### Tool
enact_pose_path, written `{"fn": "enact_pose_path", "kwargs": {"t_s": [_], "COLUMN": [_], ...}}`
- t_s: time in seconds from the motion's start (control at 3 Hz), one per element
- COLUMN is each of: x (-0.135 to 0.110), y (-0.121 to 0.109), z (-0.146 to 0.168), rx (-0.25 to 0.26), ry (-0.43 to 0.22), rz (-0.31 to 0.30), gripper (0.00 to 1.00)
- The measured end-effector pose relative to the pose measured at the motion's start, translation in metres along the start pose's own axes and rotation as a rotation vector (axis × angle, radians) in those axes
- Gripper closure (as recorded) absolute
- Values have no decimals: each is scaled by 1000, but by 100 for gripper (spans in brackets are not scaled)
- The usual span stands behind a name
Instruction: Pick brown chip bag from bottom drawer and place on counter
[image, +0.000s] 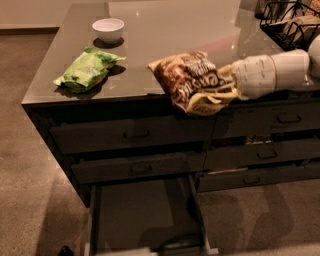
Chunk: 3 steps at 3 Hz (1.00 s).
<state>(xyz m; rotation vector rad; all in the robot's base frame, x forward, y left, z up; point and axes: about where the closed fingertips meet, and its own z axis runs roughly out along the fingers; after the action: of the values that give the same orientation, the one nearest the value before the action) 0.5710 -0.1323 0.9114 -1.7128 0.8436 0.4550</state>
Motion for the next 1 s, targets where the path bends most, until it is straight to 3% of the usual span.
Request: {"fn": "enact_pose_path", "kwargs": {"t_s": [0.33, 1.0], "x": [-2, 11], "y": [-50, -109], "z": [3, 16], "rx": [97, 269], "ry": [12, 52], "rz": [30, 93], "gripper": [100, 100]}}
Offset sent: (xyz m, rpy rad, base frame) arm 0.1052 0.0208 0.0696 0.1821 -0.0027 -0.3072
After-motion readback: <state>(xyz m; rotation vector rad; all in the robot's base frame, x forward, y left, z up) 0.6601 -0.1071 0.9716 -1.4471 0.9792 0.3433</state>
